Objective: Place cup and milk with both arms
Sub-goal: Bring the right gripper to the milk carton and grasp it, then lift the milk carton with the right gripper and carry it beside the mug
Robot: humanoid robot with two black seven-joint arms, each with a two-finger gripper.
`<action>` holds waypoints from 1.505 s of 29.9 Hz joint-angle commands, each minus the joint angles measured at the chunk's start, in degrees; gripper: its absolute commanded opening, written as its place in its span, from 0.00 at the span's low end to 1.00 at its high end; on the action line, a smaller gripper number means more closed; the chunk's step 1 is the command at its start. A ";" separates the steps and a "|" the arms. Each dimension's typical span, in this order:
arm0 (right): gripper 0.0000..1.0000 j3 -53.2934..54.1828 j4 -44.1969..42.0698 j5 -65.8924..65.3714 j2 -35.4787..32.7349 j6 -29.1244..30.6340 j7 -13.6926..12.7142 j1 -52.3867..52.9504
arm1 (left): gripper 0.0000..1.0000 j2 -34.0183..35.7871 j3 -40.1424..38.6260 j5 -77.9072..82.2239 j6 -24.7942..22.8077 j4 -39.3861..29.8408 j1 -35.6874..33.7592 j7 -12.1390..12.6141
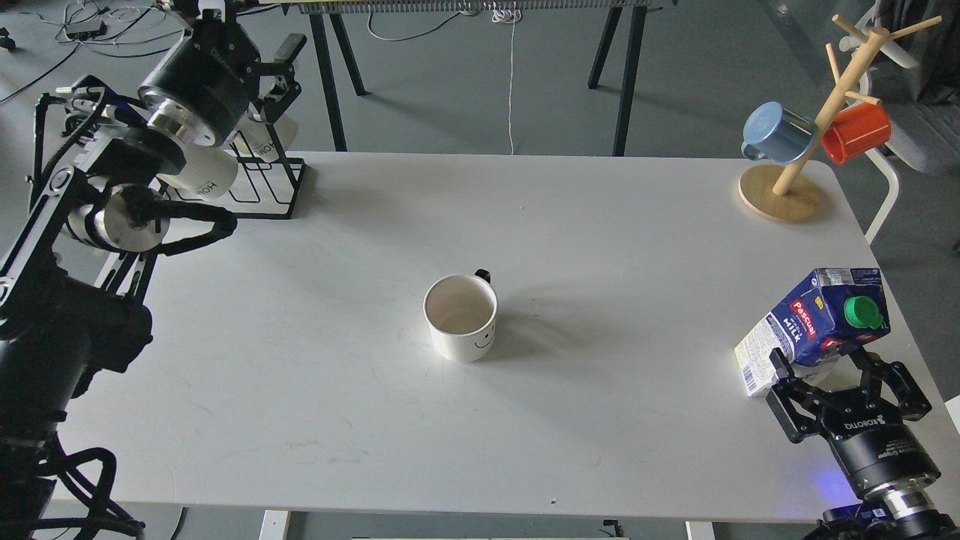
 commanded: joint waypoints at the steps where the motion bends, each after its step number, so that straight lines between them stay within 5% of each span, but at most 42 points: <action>1: 0.61 0.09 -0.62 -0.51 0.68 0.00 0.67 0.01 | 0.99 0.00 0.00 0.00 0.00 0.06 0.00 0.00; 4: 0.45 0.18 -1.15 -1.66 1.12 0.00 1.64 0.36 | 0.99 0.00 0.00 0.00 0.00 0.06 0.09 0.00; 10: 0.35 0.09 -1.15 -2.36 1.64 0.00 1.90 0.88 | 0.99 0.00 0.00 0.00 0.00 0.06 0.09 0.00; 27: 0.36 -4.74 9.13 -6.31 8.22 0.00 1.90 1.15 | 0.99 -0.35 0.08 0.09 0.09 0.06 0.09 0.00; 35: 0.37 -8.34 9.75 -13.26 16.58 0.00 1.90 4.66 | 0.99 -0.27 0.08 0.09 0.09 -0.03 0.09 0.00; 45: 0.37 -11.78 8.26 -18.71 16.85 0.00 3.57 7.65 | 0.99 -0.35 0.08 0.09 0.09 0.06 0.00 0.00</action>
